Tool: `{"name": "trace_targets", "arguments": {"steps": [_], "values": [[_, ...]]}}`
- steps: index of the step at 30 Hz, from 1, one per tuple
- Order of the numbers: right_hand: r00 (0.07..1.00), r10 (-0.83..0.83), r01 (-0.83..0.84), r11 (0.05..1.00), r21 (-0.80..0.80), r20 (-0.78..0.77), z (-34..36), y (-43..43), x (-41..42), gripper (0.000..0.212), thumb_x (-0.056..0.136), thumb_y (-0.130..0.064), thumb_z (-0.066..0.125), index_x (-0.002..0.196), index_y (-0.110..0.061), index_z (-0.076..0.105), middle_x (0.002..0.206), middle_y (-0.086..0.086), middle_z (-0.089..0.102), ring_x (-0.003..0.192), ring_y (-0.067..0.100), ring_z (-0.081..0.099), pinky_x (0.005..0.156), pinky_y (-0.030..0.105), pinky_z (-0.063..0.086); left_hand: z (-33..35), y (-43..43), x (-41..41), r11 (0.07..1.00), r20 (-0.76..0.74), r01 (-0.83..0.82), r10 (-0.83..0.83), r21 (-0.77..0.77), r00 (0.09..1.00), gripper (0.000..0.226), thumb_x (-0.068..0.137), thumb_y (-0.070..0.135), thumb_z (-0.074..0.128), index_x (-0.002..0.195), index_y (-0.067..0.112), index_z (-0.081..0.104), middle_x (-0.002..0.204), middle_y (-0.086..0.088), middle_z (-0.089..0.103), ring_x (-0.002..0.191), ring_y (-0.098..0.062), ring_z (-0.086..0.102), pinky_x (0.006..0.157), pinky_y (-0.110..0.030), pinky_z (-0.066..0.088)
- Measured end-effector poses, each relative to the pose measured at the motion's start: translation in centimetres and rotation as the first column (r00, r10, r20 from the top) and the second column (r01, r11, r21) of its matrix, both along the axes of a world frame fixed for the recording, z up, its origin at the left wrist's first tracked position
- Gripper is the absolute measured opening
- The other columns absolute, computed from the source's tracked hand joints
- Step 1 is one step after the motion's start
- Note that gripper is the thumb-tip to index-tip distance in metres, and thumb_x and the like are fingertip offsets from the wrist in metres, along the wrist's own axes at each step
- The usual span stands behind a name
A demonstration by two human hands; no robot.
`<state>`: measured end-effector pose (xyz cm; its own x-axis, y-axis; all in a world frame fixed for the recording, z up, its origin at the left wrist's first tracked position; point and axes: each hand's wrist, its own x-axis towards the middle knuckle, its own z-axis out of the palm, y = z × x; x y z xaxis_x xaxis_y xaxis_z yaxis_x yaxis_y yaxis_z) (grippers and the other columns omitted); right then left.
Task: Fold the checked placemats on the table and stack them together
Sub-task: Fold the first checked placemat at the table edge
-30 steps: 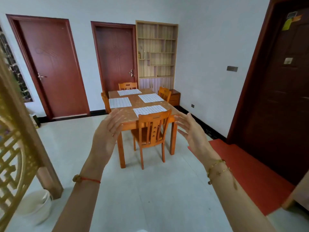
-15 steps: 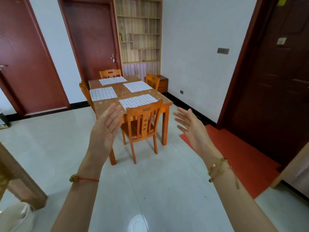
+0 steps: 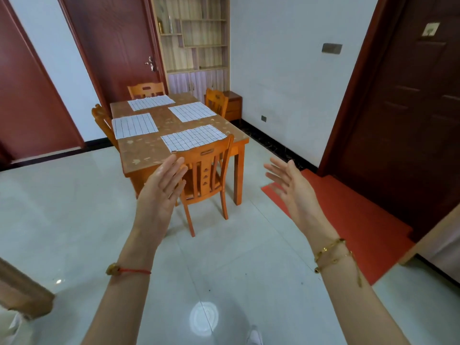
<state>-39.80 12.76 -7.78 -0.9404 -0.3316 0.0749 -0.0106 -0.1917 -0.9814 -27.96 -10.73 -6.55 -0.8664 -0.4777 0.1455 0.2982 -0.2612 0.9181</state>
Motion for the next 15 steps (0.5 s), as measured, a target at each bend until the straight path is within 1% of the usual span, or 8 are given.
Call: {"name": "trace_targets", "arguments": {"steps": [2, 5, 7, 12, 15], "values": [[1.0, 0.0, 0.0, 1.0, -0.002, 0.002, -0.2, 0.0, -2.5, 0.046, 0.102, -0.046, 0.031, 0.132, -0.023, 0.057, 0.126, -0.007, 0.065, 0.121, 0.01, 0.057, 0.109, 0.038, 0.041, -0.3, 0.0, -2.6, 1.0, 0.02, 0.01, -0.01, -0.016, 1.0, 0.04, 0.108, 0.028, 0.031, 0.146, 0.024, 0.041, 0.14, 0.006, 0.058, 0.129, -0.009, 0.055, 0.115, -0.038, 0.037], [1.0, -0.011, 0.011, 1.0, -0.007, 0.001, 0.0, 0.2, -7.0, 0.047, 0.102, -0.047, 0.031, 0.133, -0.022, 0.057, 0.126, -0.007, 0.065, 0.12, 0.009, 0.058, 0.11, 0.04, 0.041, -0.4, -0.1, -7.3, 0.999, 0.029, 0.033, -0.033, -0.004, 0.999, 0.032, 0.108, 0.025, 0.034, 0.136, 0.029, 0.05, 0.137, 0.007, 0.061, 0.128, -0.009, 0.056, 0.115, -0.04, 0.035], [1.0, -0.017, 0.017, 1.0, -0.013, -0.004, 0.2, 0.4, -10.0, 0.046, 0.102, -0.046, 0.031, 0.132, -0.023, 0.058, 0.125, -0.007, 0.066, 0.12, 0.009, 0.059, 0.11, 0.04, 0.041, -0.1, 0.2, -10.5, 0.999, 0.027, 0.051, -0.051, 0.009, 0.998, 0.03, 0.108, 0.027, 0.034, 0.132, 0.03, 0.052, 0.137, 0.008, 0.061, 0.128, -0.009, 0.056, 0.116, -0.041, 0.035], [1.0, -0.03, 0.03, 0.999, -0.025, -0.004, 0.2, 1.2, -16.7, 0.044, 0.103, -0.045, 0.031, 0.13, -0.024, 0.058, 0.125, -0.008, 0.066, 0.119, 0.008, 0.058, 0.11, 0.04, 0.041, 0.4, 1.6, -17.8, 0.998, 0.02, 0.044, -0.045, 0.053, 0.999, 0.04, 0.106, 0.034, 0.031, 0.141, 0.023, 0.048, 0.134, 0.009, 0.063, 0.126, -0.009, 0.057, 0.115, -0.038, 0.036], [0.999, -0.037, 0.037, 0.999, -0.029, 0.019, -0.3, 1.6, -20.5, 0.044, 0.103, -0.045, 0.032, 0.13, -0.024, 0.059, 0.124, -0.008, 0.066, 0.12, 0.008, 0.058, 0.11, 0.039, 0.041, 0.1, 2.1, -21.7, 0.996, 0.017, 0.04, -0.042, 0.085, 0.999, 0.038, 0.106, 0.035, 0.032, 0.137, 0.024, 0.052, 0.133, 0.007, 0.063, 0.124, -0.009, 0.059, 0.115, -0.039, 0.036]]}}
